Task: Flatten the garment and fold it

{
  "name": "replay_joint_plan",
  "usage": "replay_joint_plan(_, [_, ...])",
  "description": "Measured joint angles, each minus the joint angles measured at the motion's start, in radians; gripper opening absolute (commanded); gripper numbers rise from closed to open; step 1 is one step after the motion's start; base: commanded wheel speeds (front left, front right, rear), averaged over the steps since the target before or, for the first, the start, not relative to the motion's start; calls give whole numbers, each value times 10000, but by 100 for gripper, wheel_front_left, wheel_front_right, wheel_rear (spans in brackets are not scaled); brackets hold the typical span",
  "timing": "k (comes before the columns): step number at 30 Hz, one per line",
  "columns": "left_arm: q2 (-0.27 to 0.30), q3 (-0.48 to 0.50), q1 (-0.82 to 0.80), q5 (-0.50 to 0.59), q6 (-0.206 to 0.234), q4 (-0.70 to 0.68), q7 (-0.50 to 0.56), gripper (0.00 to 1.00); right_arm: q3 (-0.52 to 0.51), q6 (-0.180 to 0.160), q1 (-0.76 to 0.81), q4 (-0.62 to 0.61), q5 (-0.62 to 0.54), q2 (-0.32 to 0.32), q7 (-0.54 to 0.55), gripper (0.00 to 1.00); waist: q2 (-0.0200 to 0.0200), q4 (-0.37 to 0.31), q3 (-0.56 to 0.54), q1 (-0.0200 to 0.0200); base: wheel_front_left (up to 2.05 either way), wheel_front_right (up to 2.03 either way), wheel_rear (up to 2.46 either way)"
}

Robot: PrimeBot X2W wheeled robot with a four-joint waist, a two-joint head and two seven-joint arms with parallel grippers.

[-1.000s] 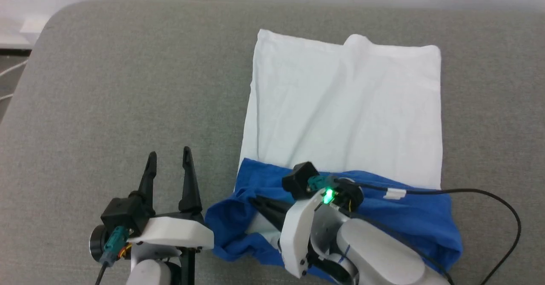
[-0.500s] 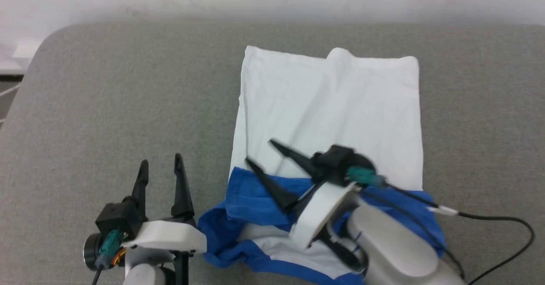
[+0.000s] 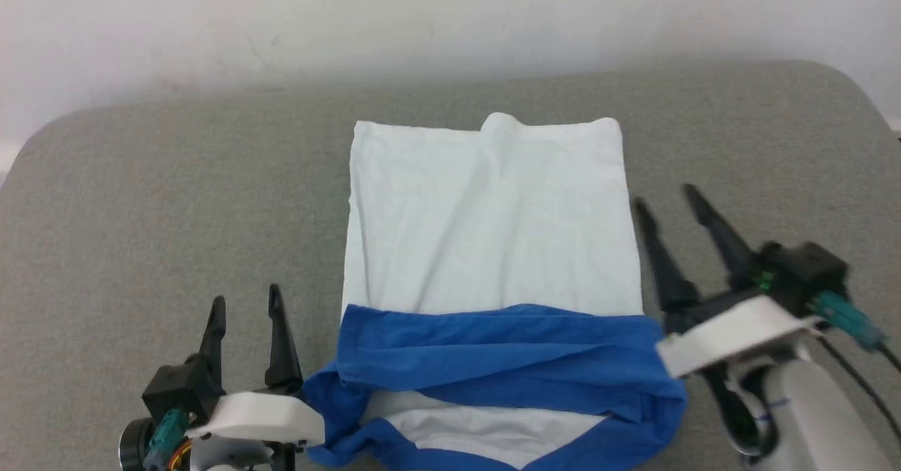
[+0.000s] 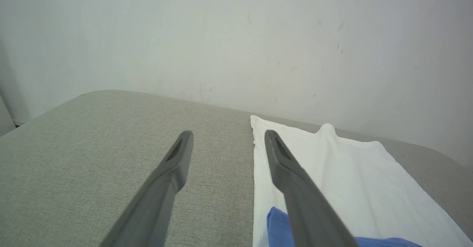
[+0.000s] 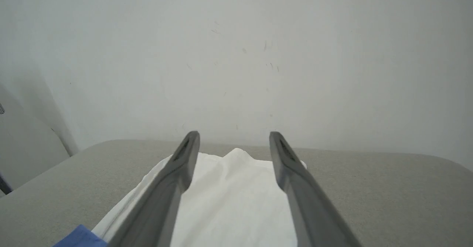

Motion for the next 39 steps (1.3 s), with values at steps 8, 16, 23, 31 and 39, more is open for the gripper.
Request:
replay_joint_plan(8, [163,-23,219,0,21,-40,17,100,-2115,0,1922,-1578,-589,190,1158,100,0,-321,-293,0,0,0,0])
replay_joint_plan(16, [746,-81,-1461,-36,-510,-4,650,100,-2479,0,2561,-2656,-711,543,1733,100,0,-496,302,3,0,0,0])
replay_joint_plan(23, [1290,-424,-4648,-92,-1225,966,1914,100,-2173,0,1973,-2863,-671,548,1682,100,0,-737,1284,3,0,0,0])
replay_joint_plan(31, [1914,-1051,-8477,-159,-2345,3302,4293,100,-1574,0,1184,-2857,-424,449,1313,100,0,-1029,2632,5,0,0,0])
replay_joint_plan(39, [2951,-1580,-11017,-194,-2771,5490,7024,100,-917,0,364,-2477,-155,462,763,100,0,-1592,3910,5,0,0,0])
